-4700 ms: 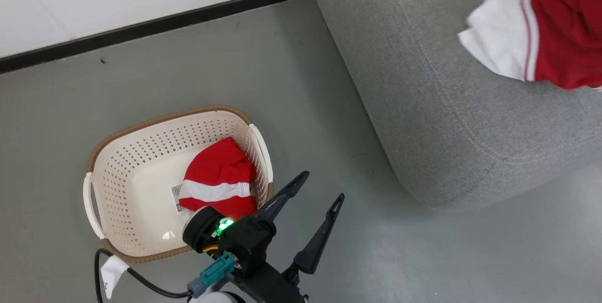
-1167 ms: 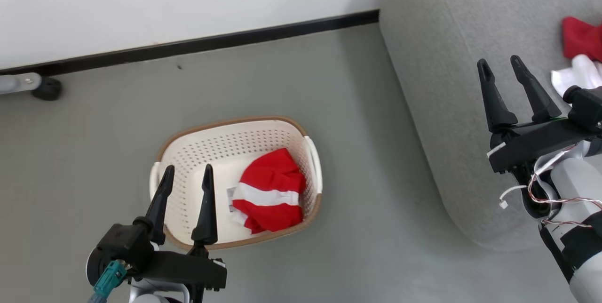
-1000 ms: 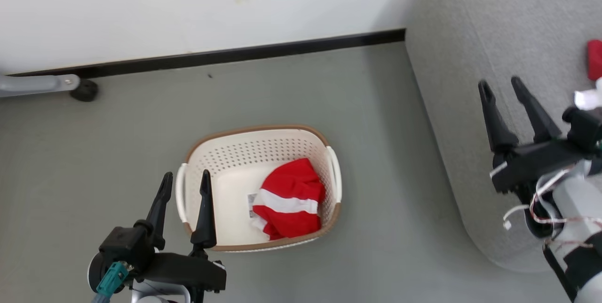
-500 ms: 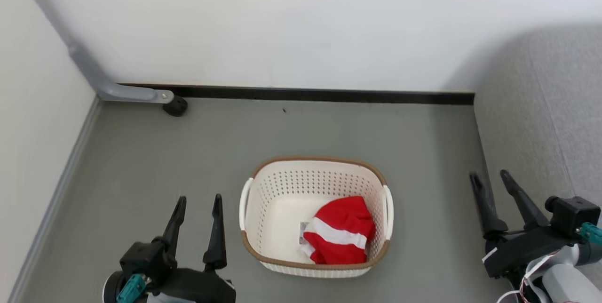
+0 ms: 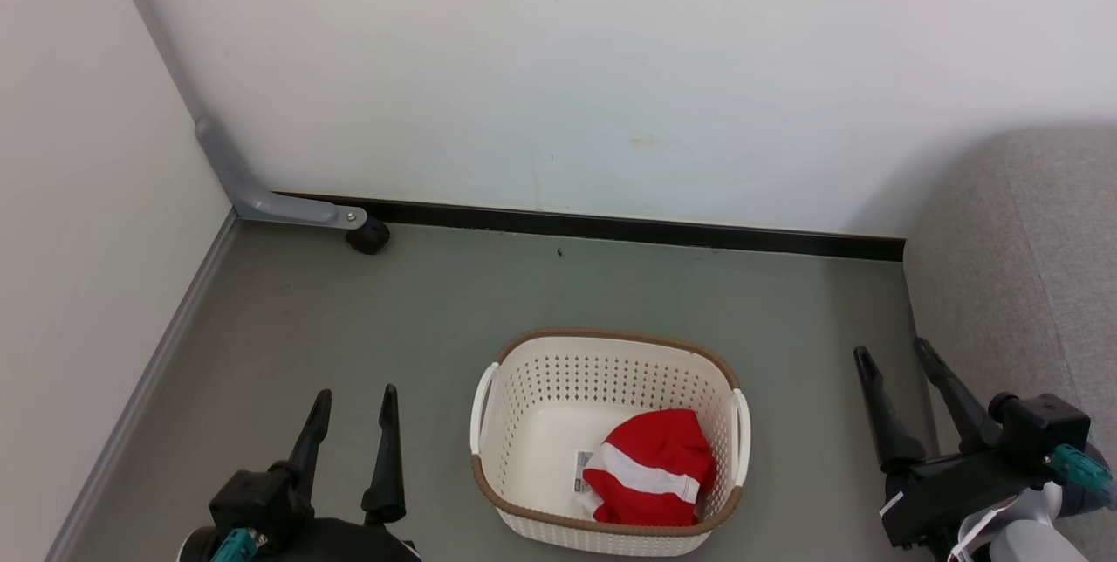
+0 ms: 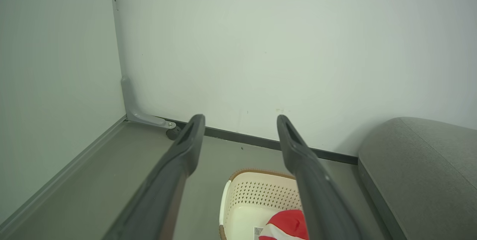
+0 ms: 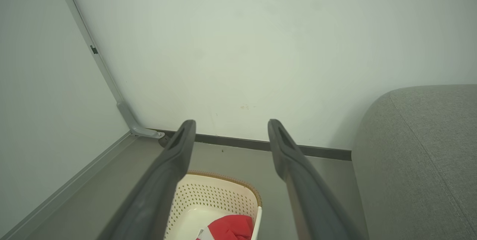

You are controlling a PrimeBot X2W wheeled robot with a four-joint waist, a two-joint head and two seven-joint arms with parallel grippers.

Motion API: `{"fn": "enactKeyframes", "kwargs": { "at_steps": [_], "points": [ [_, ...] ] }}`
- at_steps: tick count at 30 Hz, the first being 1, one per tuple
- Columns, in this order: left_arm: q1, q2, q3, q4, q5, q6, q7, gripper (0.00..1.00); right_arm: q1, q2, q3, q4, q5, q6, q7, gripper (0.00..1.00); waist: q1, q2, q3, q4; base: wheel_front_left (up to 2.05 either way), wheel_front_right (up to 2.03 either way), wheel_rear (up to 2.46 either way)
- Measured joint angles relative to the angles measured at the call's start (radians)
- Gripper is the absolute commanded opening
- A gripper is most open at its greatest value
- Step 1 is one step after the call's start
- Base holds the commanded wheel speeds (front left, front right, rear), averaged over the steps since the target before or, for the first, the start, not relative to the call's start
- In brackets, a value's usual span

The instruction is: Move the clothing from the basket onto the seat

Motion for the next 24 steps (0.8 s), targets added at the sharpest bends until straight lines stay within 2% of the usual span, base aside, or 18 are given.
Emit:
{"fn": "enactKeyframes", "kwargs": {
  "at_steps": [16,24],
  "points": [
    [0.016,0.005,0.017,-0.007,0.001,-0.009,-0.005,1.00,0.016,0.016,-0.019,-0.041,-0.029,-0.009,0.000,1.00,0.0002,0.0001,0.015,-0.042,0.00,0.00,0.00],
    [0.001,0.004,-0.003,-0.038,0.010,-0.025,-0.005,1.00,0.040,0.034,-0.029,-0.092,-0.063,-0.021,0.000,1.00,0.0002,0.0001,0.078,-0.069,0.00,0.00,0.00]
  ]
}}
